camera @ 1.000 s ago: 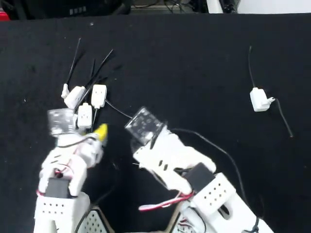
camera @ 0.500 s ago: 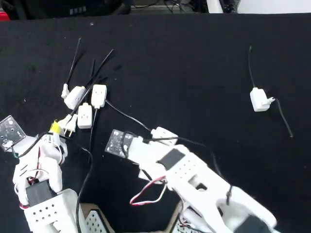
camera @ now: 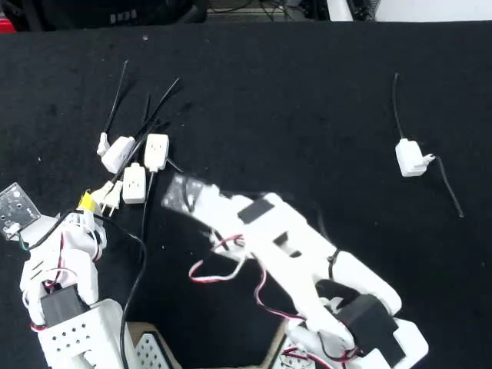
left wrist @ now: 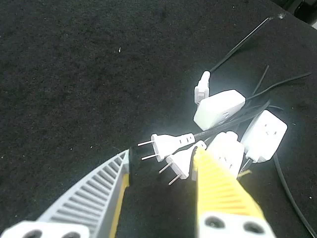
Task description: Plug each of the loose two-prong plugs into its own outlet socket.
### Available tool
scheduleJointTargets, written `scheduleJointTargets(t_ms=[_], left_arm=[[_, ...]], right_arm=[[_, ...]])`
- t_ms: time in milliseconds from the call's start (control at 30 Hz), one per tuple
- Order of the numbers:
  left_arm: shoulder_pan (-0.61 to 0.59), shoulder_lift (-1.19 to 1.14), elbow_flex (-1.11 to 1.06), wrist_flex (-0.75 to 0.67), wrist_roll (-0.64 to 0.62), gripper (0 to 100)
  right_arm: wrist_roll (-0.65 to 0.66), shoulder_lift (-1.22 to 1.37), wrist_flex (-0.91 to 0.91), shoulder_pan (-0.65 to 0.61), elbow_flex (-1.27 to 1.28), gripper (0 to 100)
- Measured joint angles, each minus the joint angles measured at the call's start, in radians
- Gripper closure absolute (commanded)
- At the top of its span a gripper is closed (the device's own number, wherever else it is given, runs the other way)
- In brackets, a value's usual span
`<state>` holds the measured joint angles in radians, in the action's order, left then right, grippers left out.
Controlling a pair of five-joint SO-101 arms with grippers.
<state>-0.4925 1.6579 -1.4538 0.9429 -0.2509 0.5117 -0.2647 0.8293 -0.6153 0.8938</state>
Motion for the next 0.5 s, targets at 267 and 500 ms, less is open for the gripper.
scheduleJointTargets(t_ms=[267,500], left_arm=[[0.0,0.0,0.0,0.0,0.0,79],[0.0,0.0,0.0,0.0,0.0,79]], right_arm=[[-0.209,0.095,-0.029,-0.126,-0.029,83.6],[-0.233,0.107,0.069,-0.14,-0.112,87.2]])
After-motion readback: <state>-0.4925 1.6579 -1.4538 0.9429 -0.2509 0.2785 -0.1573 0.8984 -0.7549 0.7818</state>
